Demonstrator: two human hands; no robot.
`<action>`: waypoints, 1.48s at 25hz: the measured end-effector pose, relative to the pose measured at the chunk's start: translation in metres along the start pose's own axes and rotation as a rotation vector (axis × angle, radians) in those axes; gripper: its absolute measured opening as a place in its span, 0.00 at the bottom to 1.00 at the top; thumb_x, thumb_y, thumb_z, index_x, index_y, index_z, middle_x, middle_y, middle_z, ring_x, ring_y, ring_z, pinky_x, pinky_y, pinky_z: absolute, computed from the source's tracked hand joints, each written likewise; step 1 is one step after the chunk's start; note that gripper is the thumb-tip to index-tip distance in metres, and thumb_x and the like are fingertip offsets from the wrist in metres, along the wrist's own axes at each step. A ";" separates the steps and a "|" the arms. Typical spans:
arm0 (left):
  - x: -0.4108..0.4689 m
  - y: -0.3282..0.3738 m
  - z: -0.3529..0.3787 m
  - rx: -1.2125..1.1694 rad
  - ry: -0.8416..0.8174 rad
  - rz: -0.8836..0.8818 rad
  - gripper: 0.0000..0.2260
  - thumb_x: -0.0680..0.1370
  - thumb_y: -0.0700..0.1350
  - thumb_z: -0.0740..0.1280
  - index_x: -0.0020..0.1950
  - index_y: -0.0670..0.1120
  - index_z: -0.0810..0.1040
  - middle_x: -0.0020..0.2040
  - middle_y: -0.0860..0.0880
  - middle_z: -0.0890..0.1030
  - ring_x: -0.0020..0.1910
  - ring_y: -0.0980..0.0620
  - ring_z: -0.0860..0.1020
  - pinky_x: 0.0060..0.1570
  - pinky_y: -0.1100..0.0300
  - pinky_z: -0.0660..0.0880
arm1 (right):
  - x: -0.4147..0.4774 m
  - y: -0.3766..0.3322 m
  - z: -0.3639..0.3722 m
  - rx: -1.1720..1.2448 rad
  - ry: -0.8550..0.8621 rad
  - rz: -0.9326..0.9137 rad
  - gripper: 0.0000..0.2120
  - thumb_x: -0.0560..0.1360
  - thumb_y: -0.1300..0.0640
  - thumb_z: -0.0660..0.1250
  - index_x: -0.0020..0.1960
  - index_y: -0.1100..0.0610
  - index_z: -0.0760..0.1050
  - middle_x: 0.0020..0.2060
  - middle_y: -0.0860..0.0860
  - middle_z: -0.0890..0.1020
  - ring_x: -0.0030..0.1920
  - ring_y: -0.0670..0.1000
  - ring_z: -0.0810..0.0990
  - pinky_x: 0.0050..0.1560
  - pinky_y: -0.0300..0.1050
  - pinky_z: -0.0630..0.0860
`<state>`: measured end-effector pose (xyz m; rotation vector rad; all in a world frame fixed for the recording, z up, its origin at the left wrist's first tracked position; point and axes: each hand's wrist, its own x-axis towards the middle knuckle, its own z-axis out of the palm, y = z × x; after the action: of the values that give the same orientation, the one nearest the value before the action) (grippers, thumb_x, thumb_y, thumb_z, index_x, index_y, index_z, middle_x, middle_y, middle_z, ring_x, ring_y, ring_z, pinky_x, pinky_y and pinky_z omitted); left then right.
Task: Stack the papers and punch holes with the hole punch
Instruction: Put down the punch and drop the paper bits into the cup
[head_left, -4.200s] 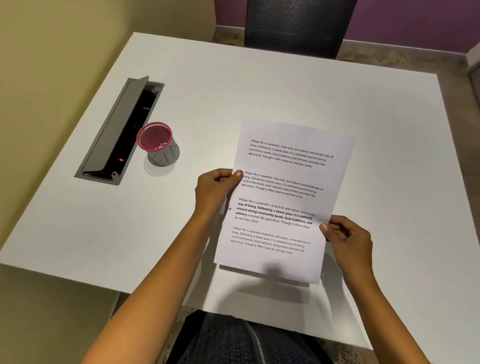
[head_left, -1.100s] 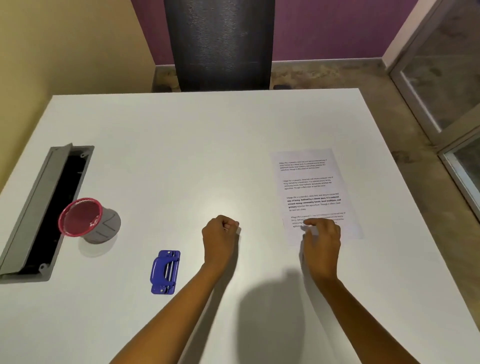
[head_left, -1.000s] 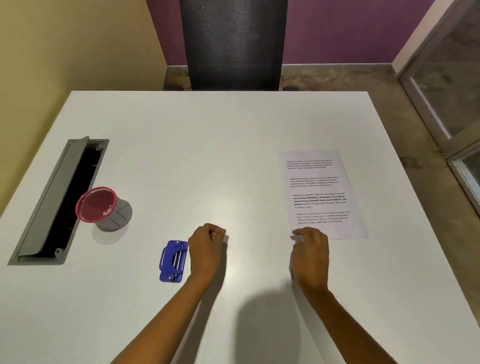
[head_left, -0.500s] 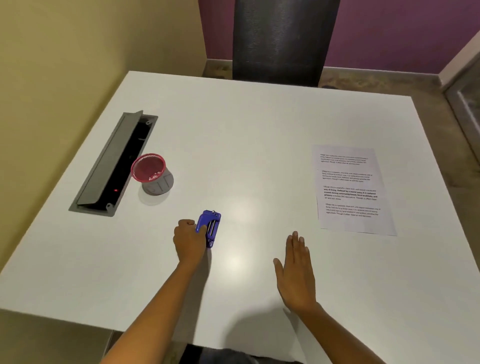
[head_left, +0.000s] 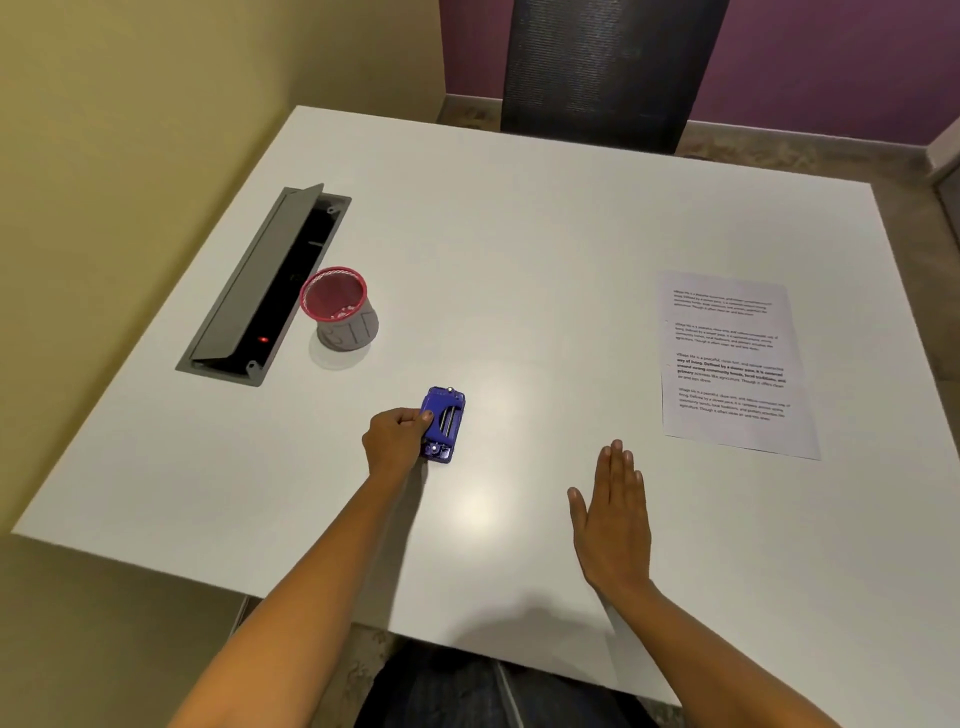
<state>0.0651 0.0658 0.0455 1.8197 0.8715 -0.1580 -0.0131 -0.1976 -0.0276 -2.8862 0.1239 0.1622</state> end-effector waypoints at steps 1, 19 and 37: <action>-0.001 -0.003 -0.006 -0.028 -0.010 -0.002 0.04 0.76 0.43 0.69 0.45 0.43 0.82 0.42 0.43 0.83 0.42 0.46 0.79 0.54 0.51 0.78 | 0.000 0.000 0.000 0.007 0.007 0.000 0.33 0.80 0.42 0.41 0.78 0.60 0.42 0.79 0.54 0.46 0.79 0.50 0.44 0.78 0.49 0.48; 0.050 -0.071 -0.162 0.056 0.281 -0.156 0.03 0.76 0.43 0.69 0.48 0.44 0.81 0.53 0.38 0.82 0.48 0.43 0.78 0.59 0.49 0.75 | -0.002 -0.002 0.001 -0.008 0.028 -0.015 0.32 0.81 0.43 0.43 0.78 0.62 0.46 0.79 0.57 0.50 0.79 0.53 0.48 0.78 0.52 0.50; -0.018 -0.068 -0.059 0.270 0.199 0.502 0.14 0.73 0.32 0.70 0.57 0.39 0.76 0.61 0.43 0.69 0.53 0.80 0.64 0.49 0.76 0.70 | 0.011 -0.049 -0.008 0.455 0.236 0.033 0.10 0.79 0.62 0.60 0.59 0.59 0.71 0.56 0.52 0.76 0.58 0.55 0.71 0.61 0.48 0.68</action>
<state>-0.0074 0.1192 0.0279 2.2800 0.5184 0.2397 0.0038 -0.1528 -0.0099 -2.4380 0.2198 -0.1808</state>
